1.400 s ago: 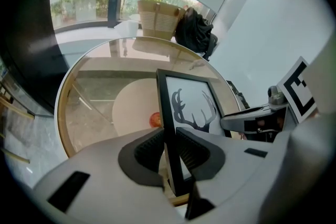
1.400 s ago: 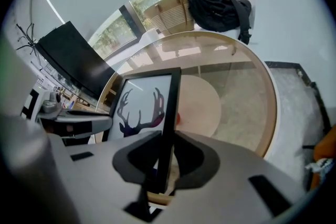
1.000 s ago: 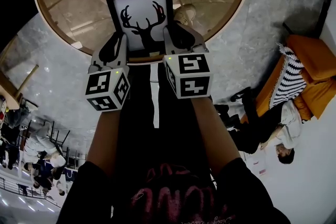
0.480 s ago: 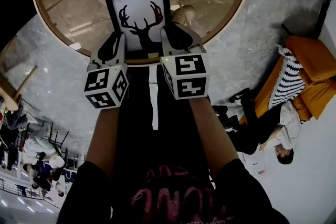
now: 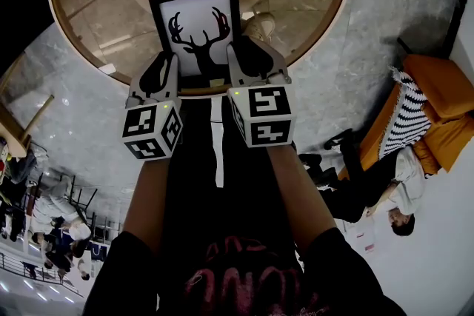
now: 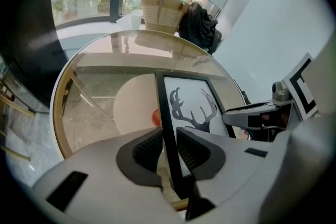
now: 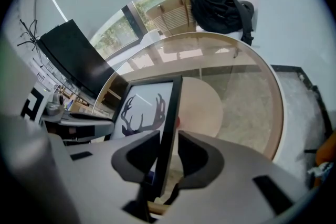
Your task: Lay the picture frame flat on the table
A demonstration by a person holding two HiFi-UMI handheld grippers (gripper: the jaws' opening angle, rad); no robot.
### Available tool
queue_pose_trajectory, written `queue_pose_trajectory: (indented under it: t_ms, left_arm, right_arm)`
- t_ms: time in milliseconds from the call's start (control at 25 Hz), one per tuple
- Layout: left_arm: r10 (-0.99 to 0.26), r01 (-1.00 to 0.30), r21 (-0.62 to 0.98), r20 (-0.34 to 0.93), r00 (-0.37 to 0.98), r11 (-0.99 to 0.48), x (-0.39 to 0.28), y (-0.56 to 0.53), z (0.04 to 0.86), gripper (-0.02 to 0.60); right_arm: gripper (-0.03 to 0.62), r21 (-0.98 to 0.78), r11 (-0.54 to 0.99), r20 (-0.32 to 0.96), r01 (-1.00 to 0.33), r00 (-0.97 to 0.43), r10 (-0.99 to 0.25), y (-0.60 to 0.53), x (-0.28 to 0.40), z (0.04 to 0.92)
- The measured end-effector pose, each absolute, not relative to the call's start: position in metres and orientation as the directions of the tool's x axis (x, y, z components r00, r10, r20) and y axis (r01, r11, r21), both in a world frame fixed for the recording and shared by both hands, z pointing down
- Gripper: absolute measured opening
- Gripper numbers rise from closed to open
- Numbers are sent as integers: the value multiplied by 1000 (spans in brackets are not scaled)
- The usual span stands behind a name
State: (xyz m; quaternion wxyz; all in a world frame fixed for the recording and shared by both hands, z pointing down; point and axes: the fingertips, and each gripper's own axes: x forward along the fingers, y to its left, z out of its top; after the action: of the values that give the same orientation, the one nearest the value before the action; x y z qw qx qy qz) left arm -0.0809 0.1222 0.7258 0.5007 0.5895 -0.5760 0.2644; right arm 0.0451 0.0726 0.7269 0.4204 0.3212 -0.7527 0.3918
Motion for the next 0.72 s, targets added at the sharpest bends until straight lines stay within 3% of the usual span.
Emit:
queue_pose_trajectory:
  t_ms: [400, 720]
  left_arm:
    - [-467, -949, 282, 865, 187, 141, -82, 108, 701, 74]
    - [-513, -954, 274, 840, 175, 123, -86, 97, 670, 15]
  right_arm:
    - [82, -273, 504, 873, -820, -431, -229, 61, 46, 703]
    - [26, -251, 528, 842, -811, -452, -294, 48, 39, 667]
